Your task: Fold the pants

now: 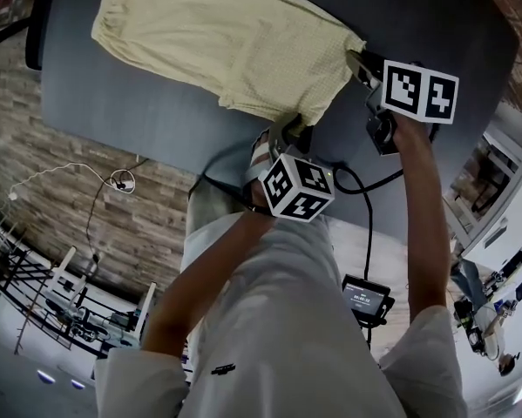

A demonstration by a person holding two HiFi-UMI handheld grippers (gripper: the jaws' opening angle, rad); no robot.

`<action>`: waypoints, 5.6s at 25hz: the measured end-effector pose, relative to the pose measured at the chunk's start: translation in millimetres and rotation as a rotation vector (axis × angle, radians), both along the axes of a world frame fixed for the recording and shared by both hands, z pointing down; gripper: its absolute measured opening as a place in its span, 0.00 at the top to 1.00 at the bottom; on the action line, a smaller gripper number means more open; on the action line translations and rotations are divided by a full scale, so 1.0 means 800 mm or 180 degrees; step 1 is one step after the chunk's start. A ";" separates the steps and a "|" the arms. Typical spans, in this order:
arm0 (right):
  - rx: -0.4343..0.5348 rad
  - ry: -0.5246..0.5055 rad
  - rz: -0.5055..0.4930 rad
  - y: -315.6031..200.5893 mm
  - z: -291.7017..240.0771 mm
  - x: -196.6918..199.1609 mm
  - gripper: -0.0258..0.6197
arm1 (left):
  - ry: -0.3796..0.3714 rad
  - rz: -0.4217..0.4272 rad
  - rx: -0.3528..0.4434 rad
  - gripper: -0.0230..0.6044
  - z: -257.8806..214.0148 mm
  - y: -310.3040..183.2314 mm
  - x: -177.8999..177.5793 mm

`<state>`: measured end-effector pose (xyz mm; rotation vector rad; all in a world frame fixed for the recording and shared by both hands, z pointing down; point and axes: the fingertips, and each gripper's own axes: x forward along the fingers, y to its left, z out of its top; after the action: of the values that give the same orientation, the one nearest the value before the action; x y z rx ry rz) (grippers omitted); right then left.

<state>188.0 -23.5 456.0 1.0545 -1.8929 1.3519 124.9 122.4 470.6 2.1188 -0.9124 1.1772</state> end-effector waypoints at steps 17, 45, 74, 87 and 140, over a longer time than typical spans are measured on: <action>0.0217 0.0265 0.0086 0.050 -0.056 0.073 0.88 | 0.0766 0.0180 -0.0277 0.80 -0.061 0.048 0.069; 0.0859 0.0295 0.0042 -0.030 -0.158 -0.084 0.88 | 0.1364 -0.0217 -0.0065 0.80 -0.164 -0.038 -0.102; 0.0572 0.0395 0.0014 -0.101 -0.074 -0.228 0.75 | 0.0373 -0.0763 -0.0174 0.79 -0.005 -0.125 -0.290; 0.0350 0.0482 0.0245 -0.061 -0.055 -0.143 0.71 | 0.0275 -0.0590 0.0020 0.58 -0.041 -0.103 -0.278; 0.0050 0.0173 0.0294 0.065 -0.068 0.003 0.89 | 0.0833 0.0341 -0.0324 0.88 -0.077 0.054 -0.020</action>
<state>190.3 28.2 401.7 1.1876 -1.8382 1.3470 109.0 165.8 409.3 2.1959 -0.6158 0.9454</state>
